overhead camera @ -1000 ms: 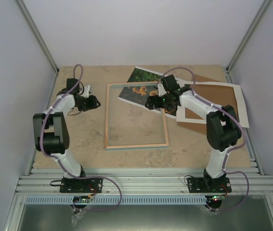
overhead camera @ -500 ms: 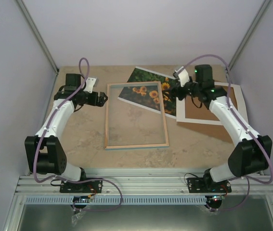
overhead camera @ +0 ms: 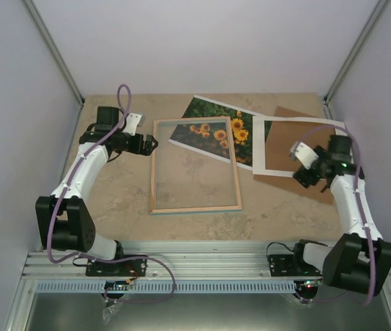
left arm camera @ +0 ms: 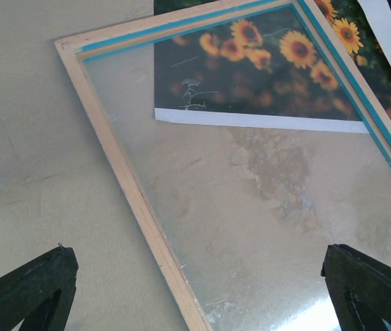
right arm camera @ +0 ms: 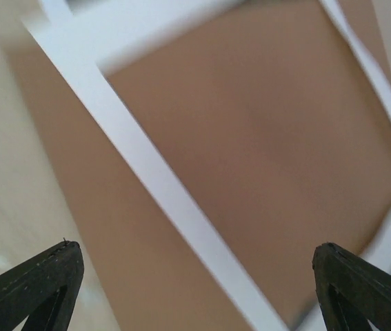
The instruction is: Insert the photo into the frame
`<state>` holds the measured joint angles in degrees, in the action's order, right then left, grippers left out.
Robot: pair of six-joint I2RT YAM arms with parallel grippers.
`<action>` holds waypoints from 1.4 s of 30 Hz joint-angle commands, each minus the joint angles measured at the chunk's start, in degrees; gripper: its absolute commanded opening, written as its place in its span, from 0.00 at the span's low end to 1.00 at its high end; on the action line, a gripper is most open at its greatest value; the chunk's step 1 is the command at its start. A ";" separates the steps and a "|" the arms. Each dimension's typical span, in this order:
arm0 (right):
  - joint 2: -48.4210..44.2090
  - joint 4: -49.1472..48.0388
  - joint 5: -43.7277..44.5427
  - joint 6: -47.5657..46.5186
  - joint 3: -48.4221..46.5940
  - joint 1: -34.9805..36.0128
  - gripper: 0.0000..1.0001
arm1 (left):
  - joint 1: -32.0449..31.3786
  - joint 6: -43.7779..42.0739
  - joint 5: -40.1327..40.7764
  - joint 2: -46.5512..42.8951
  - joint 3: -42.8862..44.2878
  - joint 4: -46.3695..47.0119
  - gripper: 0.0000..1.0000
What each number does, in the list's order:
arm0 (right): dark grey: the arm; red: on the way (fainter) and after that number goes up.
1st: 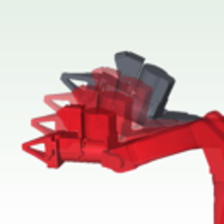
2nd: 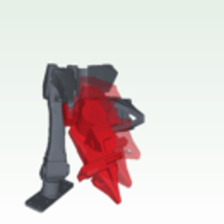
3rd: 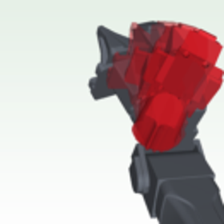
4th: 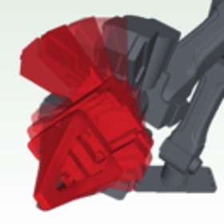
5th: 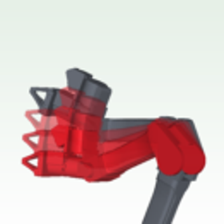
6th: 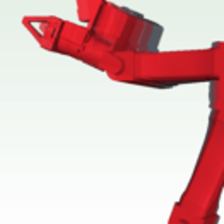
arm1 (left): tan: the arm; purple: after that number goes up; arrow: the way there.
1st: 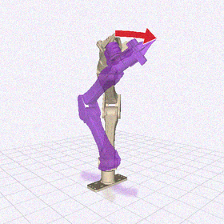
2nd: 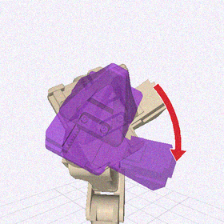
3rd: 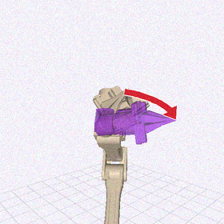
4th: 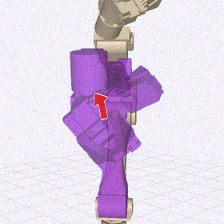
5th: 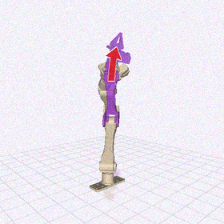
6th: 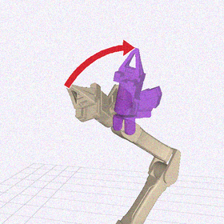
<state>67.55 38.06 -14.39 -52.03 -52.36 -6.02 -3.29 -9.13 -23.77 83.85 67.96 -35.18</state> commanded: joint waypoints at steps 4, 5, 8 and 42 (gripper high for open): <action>-1.94 -4.54 1.79 -26.95 6.11 -23.66 0.89 | -0.48 0.78 -3.00 -1.02 0.90 -0.46 0.99; -1.74 -6.11 1.60 -29.62 6.99 -26.01 0.89 | -0.49 0.74 -3.07 -0.96 1.10 -0.57 1.00; -0.05 -11.39 1.28 -35.82 9.06 -31.27 0.89 | -0.54 0.91 -3.12 -0.90 1.45 -0.66 0.99; 24.33 -57.82 -8.44 -59.95 25.67 -38.36 0.54 | -0.51 2.63 0.23 1.43 5.33 -1.19 0.99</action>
<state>89.08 -19.38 -19.49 -109.93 -27.77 -44.16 -3.60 -7.01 -24.03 84.58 71.31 -36.01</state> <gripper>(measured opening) 0.572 0.994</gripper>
